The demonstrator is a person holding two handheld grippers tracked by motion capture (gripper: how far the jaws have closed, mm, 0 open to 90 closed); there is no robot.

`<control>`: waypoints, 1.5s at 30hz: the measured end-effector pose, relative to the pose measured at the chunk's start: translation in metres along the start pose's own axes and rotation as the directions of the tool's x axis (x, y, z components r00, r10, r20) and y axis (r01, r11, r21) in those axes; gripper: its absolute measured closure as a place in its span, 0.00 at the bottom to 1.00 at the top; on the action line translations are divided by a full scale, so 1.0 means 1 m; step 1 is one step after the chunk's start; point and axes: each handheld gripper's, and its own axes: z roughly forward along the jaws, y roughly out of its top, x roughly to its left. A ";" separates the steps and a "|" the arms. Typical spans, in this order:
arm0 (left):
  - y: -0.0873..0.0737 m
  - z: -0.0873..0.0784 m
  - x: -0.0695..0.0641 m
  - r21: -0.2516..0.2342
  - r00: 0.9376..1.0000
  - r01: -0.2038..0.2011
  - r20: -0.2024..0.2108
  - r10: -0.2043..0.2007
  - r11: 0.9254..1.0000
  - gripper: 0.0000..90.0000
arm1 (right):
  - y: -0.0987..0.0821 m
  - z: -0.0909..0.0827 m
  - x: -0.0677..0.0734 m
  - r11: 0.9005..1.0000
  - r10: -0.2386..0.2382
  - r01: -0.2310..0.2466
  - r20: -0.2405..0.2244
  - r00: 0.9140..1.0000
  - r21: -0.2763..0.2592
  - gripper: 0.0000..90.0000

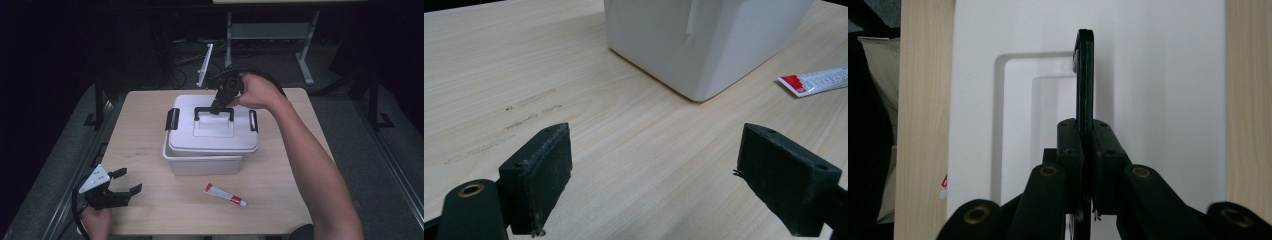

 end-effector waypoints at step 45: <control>-0.001 0.004 -0.004 0.018 1.000 0.000 -0.005 0.000 1.000 0.15 | -0.220 -0.062 0.043 0.943 0.333 -0.330 0.093 0.938 -0.038 0.94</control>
